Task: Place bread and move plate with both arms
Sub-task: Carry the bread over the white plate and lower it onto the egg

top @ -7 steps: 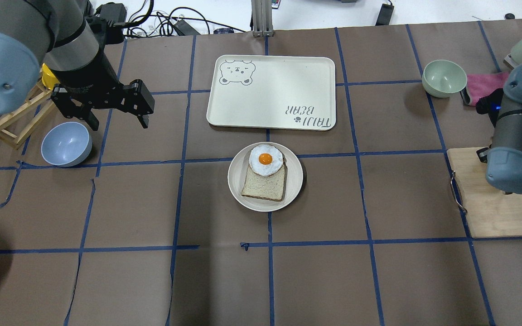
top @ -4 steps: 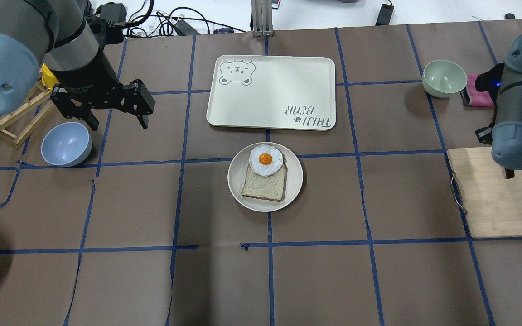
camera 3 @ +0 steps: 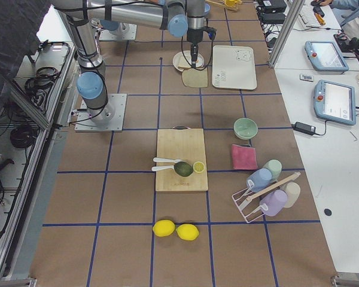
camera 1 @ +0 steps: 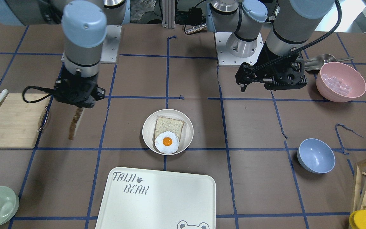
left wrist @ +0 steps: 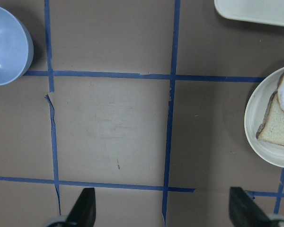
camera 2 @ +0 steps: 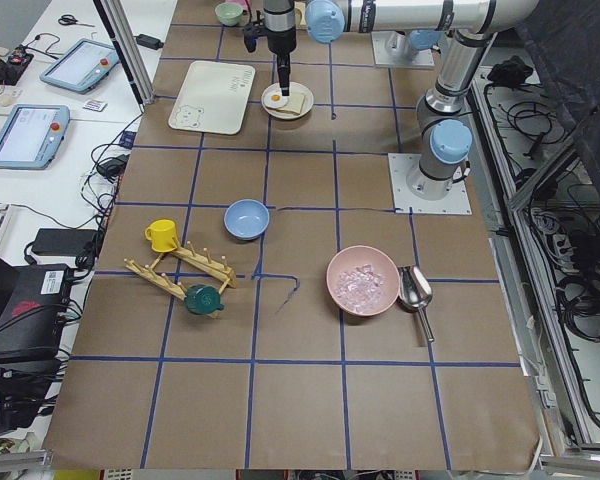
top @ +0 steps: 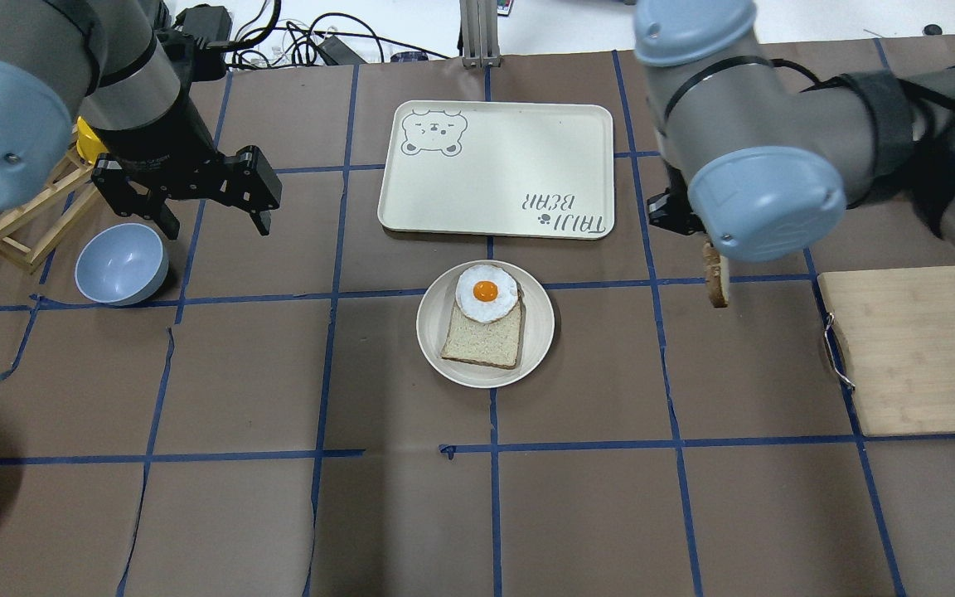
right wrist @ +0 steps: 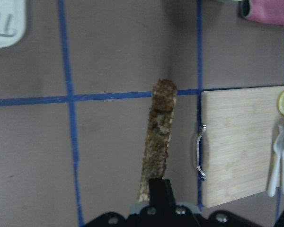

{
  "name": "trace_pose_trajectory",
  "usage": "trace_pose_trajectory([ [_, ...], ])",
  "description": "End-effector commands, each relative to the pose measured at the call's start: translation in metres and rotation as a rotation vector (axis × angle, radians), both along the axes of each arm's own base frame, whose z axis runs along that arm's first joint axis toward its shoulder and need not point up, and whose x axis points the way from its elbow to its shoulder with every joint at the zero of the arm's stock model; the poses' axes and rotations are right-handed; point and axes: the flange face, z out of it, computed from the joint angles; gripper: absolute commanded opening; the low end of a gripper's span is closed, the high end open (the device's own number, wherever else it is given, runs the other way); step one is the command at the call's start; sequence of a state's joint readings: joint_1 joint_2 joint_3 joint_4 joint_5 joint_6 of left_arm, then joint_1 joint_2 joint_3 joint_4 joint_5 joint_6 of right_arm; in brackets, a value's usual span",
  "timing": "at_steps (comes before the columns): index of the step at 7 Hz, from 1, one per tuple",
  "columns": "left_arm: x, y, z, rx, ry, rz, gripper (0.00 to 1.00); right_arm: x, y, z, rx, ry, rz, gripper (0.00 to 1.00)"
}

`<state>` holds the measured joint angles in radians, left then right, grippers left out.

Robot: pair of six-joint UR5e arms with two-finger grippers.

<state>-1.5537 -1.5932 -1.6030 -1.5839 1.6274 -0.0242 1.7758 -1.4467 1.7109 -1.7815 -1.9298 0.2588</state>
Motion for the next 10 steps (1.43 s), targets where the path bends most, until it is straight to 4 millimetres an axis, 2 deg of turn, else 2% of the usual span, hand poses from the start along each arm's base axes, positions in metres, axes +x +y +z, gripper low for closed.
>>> trace_pose_trajectory([
  [1,0.001,0.000,0.000,0.000,0.000,0.002,1.00,0.096,0.000,-0.008,-0.049,-0.027,-0.022,0.00],
  [2,0.001,0.000,0.002,-0.006,0.000,0.000,1.00,0.129,-0.001,-0.024,-0.057,-0.035,-0.073,0.00],
  [3,0.001,-0.001,0.001,-0.005,0.001,0.003,1.00,0.165,0.009,-0.050,-0.027,-0.106,-0.152,0.00],
  [5,0.001,-0.001,0.001,-0.005,0.000,0.003,1.00,0.197,0.020,-0.072,-0.038,-0.120,-0.191,0.00],
  [6,0.001,-0.001,0.001,-0.005,0.000,0.003,1.00,0.206,0.020,-0.085,-0.045,-0.123,-0.196,0.00],
  [7,0.001,-0.002,-0.002,0.001,0.000,0.003,1.00,0.206,0.019,-0.092,-0.033,-0.114,-0.199,0.00],
  [10,0.002,-0.006,-0.005,0.004,0.000,0.003,1.00,0.207,0.021,-0.094,-0.023,-0.107,-0.184,0.00],
])
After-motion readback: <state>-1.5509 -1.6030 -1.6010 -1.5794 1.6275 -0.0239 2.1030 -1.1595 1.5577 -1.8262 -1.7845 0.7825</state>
